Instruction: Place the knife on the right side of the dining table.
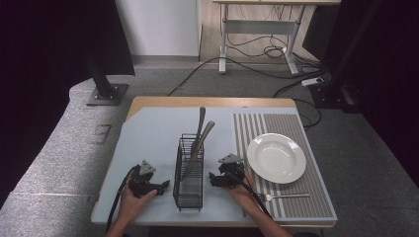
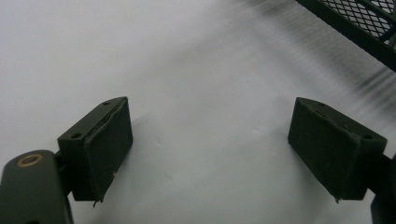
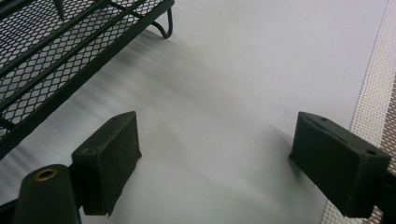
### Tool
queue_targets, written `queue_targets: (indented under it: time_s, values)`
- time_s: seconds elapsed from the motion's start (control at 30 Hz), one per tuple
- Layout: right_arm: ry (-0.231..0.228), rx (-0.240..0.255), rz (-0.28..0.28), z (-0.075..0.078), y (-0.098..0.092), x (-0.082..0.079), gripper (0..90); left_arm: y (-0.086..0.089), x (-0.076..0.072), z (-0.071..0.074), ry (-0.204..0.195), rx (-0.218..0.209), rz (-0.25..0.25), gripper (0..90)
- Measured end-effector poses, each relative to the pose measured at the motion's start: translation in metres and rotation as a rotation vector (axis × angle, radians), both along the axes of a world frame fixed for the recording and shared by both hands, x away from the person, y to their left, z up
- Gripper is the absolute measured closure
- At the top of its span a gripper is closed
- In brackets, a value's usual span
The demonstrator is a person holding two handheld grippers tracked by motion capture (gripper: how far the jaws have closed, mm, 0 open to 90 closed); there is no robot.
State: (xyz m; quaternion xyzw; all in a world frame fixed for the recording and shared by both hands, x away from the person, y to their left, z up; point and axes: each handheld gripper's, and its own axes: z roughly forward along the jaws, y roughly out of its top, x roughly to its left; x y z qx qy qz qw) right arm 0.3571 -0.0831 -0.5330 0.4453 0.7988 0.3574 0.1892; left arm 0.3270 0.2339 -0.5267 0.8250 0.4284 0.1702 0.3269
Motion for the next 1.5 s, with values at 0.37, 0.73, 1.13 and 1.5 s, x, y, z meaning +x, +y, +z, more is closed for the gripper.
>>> queue_targets:
  time_s: [0.37, 0.73, 1.13, 1.5]
  values:
    - [0.004, 0.027, 0.004, 0.001, -0.001, 0.0, 14.9, 0.0, 0.0, 0.0, 0.0, 0.0, 0.0, 13.1]
    - [-0.069, 0.123, 0.016, 0.046, -0.019, -0.007, 14.7, 0.0, 0.0, 0.0, -0.001, 0.0, 0.001, 13.1]
    - [-0.187, 0.216, 0.029, 0.105, -0.028, -0.008, 14.2, 0.0, 0.0, 0.0, -0.001, -0.001, 0.0, 13.1]
    - [-0.243, 0.251, 0.087, 0.135, -0.015, 0.007, 20.5, 0.0, 0.0, 0.0, -0.001, -0.002, 0.001, 13.1]
